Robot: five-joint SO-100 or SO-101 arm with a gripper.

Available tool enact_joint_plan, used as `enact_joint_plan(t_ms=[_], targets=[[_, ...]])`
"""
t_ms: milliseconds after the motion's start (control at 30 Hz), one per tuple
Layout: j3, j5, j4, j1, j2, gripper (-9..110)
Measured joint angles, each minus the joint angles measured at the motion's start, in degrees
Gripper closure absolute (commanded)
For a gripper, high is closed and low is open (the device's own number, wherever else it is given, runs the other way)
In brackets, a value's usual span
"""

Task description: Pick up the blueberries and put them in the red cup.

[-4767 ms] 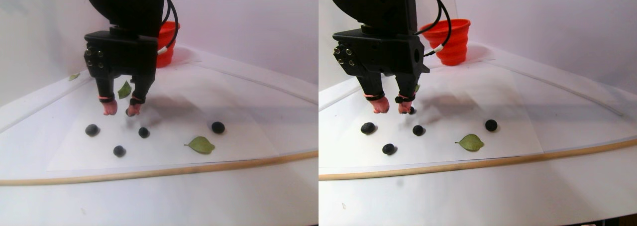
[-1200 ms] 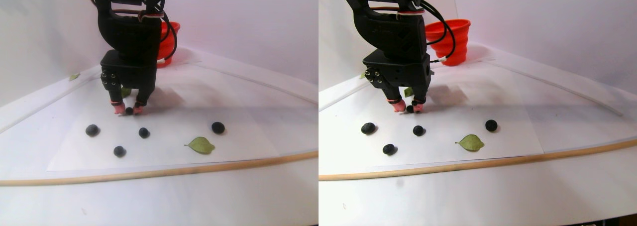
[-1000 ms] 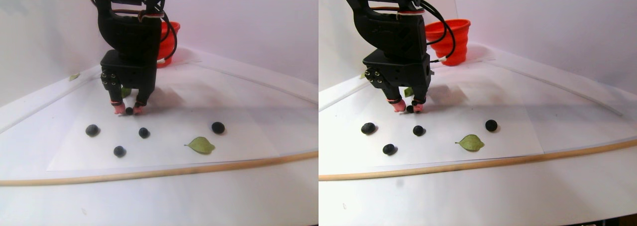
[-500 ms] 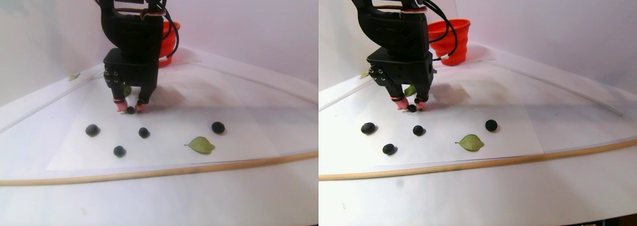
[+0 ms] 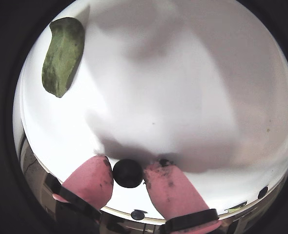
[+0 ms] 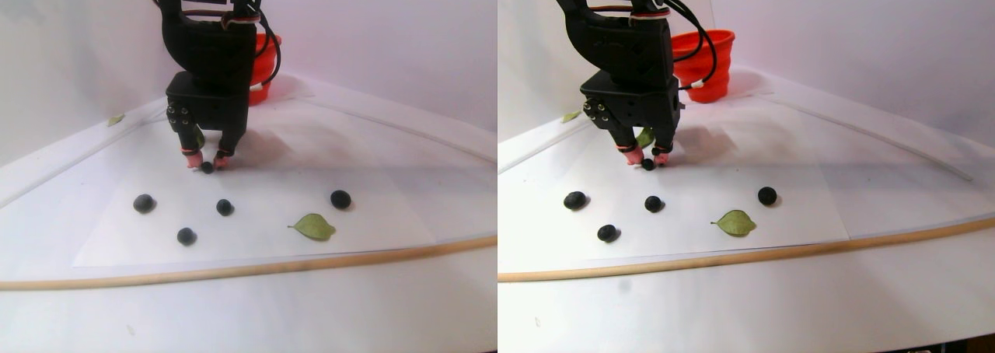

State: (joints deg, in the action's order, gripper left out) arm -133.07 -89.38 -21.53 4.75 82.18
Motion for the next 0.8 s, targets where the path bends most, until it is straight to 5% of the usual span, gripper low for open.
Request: enact_joint_plan(t_ms=[800], targets=[[-2.02, 1.41, 2.55, 1.49, 0.62, 93]])
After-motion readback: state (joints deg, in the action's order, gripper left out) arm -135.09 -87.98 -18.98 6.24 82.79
